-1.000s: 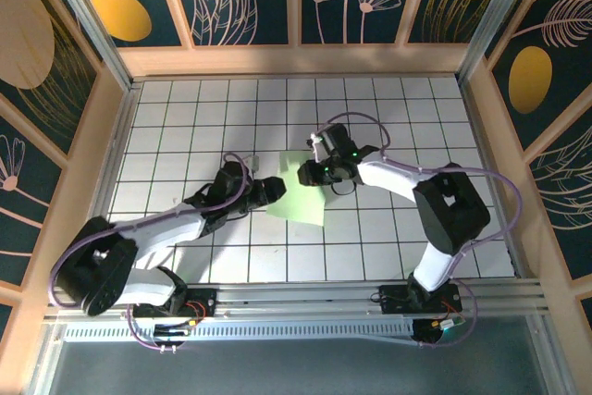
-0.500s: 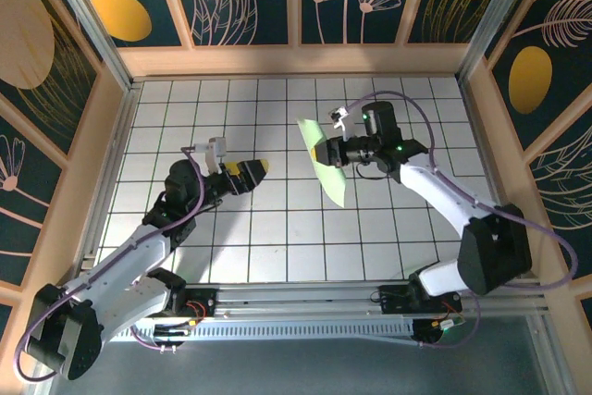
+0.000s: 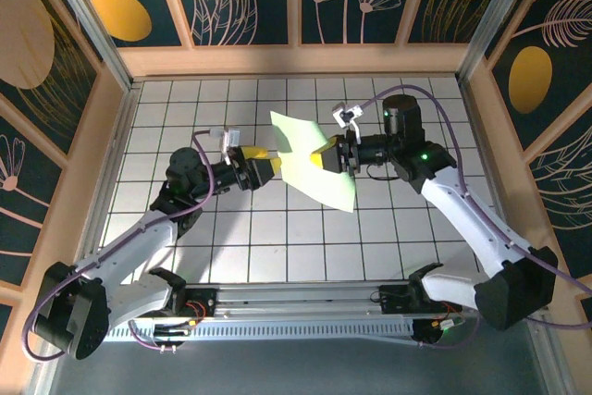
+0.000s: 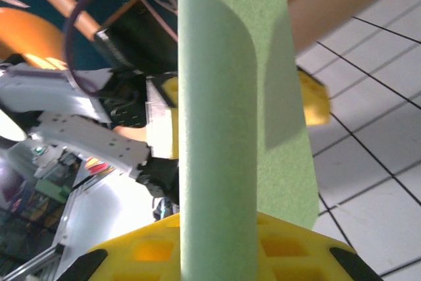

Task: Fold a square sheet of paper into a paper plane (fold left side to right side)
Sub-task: Place a square sheet of paper at the center of the table.

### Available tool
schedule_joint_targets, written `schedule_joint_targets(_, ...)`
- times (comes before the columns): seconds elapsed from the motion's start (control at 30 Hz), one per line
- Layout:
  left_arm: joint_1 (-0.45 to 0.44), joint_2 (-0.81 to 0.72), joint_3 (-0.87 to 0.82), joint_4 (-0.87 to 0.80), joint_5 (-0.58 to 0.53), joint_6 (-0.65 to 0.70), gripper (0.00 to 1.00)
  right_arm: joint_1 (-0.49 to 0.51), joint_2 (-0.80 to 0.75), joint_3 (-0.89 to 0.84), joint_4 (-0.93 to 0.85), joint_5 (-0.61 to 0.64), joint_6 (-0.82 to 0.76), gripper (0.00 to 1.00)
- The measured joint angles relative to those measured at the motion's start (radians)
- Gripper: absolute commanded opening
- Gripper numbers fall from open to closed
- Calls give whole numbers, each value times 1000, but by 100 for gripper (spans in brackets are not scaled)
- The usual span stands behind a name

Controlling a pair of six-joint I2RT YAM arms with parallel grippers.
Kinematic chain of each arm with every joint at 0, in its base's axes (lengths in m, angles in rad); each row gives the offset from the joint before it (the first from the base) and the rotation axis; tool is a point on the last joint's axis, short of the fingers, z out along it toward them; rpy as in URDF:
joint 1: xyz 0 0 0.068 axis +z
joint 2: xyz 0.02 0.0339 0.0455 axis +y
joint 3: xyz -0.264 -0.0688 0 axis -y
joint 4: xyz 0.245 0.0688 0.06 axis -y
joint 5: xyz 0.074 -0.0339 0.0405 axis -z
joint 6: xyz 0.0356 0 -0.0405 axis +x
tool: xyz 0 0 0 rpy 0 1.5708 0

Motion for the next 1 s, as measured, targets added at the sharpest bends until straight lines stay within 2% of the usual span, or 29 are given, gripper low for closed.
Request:
schedule_joint_targets(0.2,0,45,45,51,107,16,96,14,-3,3,-1,-55,-3,21)
schedule_joint_targets(0.3,0,58,62,59,156,32,76,14,12,13,-5,-61,-11,21)
schedule_joint_targets(0.43,0,68,84,49,200,61,35,14,47,34,-37,-40,-46,22)
schedule_joint_targets(0.47,0,68,87,48,207,71,27,13,55,35,-44,-34,-54,22)
schedule_joint_targets(0.53,0,68,92,37,210,85,20,10,66,35,-56,-20,-63,22)
schedule_joint_targets(0.6,-1,67,94,23,209,100,17,2,73,35,-65,-5,-67,22)
schedule_joint_targets(0.83,-1,67,94,-23,194,129,0,-24,74,35,-70,38,-76,29)
schedule_joint_targets(0.9,-1,67,94,-33,181,130,0,-27,74,35,-70,49,-79,32)
schedule_joint_targets(1.0,-1,67,92,-55,150,130,0,-32,74,35,-69,79,-76,42)
